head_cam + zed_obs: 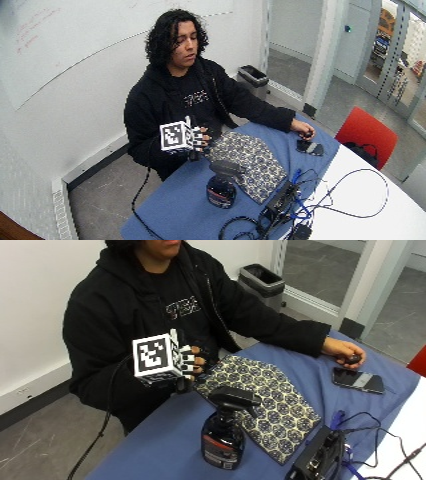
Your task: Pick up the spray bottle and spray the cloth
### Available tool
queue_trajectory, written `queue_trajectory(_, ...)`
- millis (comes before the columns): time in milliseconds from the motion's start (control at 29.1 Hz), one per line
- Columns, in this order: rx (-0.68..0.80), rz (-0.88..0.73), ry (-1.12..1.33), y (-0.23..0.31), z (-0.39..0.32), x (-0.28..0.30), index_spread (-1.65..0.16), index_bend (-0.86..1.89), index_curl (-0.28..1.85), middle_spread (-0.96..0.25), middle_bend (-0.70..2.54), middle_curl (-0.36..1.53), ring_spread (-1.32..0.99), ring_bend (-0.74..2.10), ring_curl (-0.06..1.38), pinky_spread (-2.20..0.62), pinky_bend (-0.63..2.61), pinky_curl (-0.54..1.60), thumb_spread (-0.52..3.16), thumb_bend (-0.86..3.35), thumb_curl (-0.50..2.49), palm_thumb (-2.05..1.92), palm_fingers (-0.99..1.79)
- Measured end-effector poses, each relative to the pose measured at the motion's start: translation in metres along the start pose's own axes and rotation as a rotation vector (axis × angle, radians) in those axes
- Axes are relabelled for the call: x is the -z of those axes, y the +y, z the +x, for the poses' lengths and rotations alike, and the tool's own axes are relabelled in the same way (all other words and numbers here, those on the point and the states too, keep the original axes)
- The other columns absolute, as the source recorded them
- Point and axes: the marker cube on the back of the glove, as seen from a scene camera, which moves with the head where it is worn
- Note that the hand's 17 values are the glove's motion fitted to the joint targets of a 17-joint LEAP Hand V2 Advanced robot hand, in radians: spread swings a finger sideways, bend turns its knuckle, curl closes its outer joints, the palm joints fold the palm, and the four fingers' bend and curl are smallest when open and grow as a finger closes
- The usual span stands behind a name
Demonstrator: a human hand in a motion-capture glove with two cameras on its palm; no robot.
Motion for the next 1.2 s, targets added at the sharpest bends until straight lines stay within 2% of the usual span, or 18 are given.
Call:
queue_trajectory(172, -0.031, 0.086, 0.015, -0.058, 0.005, -0.021, -0.23, 0.18, 0.16, -0.02, 0.32, 0.16, -0.04, 0.40, 0.19, 0.11, 0.32, 0.14, 0.64, 0.46, 0.16, 0.64, 0.79)
queue_trajectory(309, -0.017, 0.009, 0.006, -0.028, 0.003, -0.016, -0.27, 0.16, 0.20, -0.03, 0.32, 0.20, -0.04, 0.40, 0.23, 0.14, 0.31, 0.18, 0.82, 0.48, 0.20, 0.67, 0.78)
queue_trajectory(618, -0.071, 0.024, 0.030, -0.018, 0.012, -0.005, -0.30, 0.15, 0.24, -0.03, 0.31, 0.26, -0.05, 0.38, 0.27, 0.15, 0.28, 0.23, 1.06, 0.47, 0.25, 0.69, 0.79)
queue_trajectory(892, -0.229, 0.064, 0.174, -0.002, 0.043, 0.045, -0.31, 0.15, 0.26, -0.03, 0.31, 0.30, -0.06, 0.37, 0.29, 0.15, 0.25, 0.25, 1.16, 0.44, 0.29, 0.70, 0.81)
queue_trajectory(1201, -0.428, 0.221, 0.312, -0.011, 0.095, 0.129, -0.30, 0.14, 0.28, -0.03, 0.31, 0.33, -0.07, 0.36, 0.31, 0.14, 0.21, 0.27, 1.22, 0.38, 0.32, 0.69, 0.87)
